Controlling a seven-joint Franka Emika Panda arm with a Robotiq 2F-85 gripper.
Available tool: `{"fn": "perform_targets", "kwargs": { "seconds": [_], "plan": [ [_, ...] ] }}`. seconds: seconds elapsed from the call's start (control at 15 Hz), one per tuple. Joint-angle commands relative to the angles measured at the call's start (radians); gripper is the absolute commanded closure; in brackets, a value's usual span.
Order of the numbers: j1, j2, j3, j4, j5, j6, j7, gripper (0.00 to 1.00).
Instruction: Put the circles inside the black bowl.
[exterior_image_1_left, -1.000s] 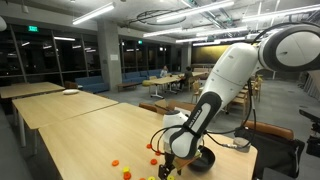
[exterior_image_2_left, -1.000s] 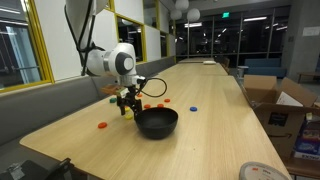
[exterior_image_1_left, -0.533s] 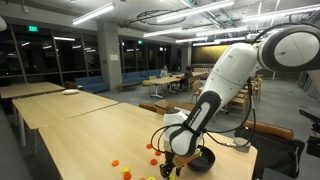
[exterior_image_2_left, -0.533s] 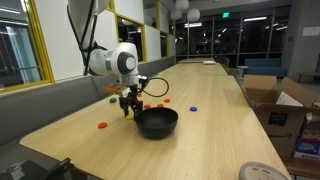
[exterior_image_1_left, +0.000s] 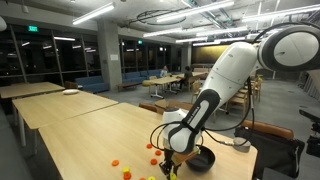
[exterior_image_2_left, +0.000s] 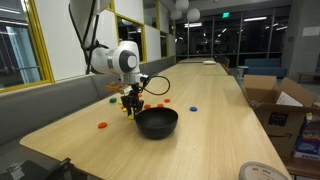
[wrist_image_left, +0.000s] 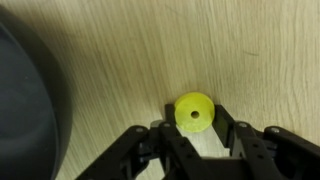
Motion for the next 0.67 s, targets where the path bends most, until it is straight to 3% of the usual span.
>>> {"fn": "perform_targets", "kwargs": {
  "seconds": [0.0,0.4,0.6],
  "plan": [
    [-0.02,-0.059,-0.011,-0.026,0.005,-0.002,0.011,0.71],
    [-0.051,-0.198,-0.043,-0.086,0.003,0.03,0.05,0.71],
    [-0.036,-0.254,-0.092,-0.117,-0.058,0.025,0.129,0.71]
  ]
}}
